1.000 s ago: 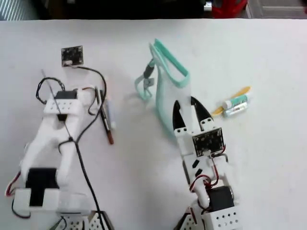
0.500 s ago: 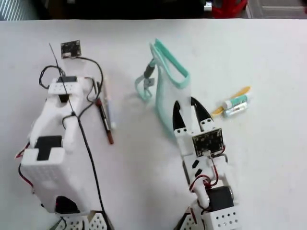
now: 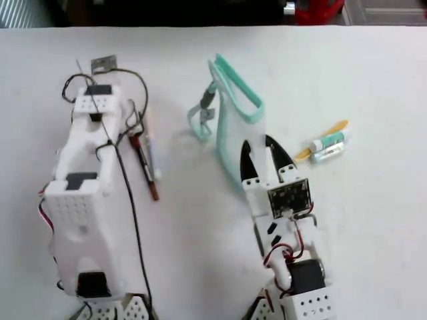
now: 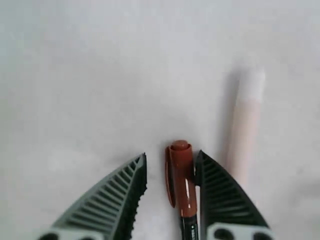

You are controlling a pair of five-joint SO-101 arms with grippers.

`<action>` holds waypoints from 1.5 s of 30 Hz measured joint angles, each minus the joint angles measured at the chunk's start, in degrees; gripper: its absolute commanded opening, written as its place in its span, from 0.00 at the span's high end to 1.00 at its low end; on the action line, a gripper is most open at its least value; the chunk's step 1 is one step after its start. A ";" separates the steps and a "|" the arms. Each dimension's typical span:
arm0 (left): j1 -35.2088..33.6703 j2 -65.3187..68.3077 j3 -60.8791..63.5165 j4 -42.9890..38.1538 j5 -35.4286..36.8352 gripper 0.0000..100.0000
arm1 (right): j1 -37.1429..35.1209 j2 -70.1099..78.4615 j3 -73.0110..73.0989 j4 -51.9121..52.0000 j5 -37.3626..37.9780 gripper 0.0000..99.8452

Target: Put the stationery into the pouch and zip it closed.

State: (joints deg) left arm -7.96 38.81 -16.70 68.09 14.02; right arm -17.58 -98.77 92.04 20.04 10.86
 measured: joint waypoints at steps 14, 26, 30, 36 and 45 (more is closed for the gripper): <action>1.76 1.93 -4.57 5.19 0.88 0.95 | 0.00 0.00 0.00 0.00 0.00 0.98; 2.90 -2.73 -16.09 17.41 1.23 0.98 | 0.00 0.00 -0.09 0.79 0.00 0.98; 5.54 -11.96 -29.80 25.85 1.23 0.98 | 0.00 0.00 -0.35 1.93 0.00 0.98; 13.80 -21.98 -48.53 29.98 1.23 0.98 | 0.00 -0.09 -0.44 4.92 0.00 0.98; 27.34 -25.49 -68.57 19.96 1.14 0.98 | 0.00 -0.09 -0.44 6.24 0.00 0.98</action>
State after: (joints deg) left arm 19.38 13.32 -85.27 88.04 15.16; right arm -17.58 -98.86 91.60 26.29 10.86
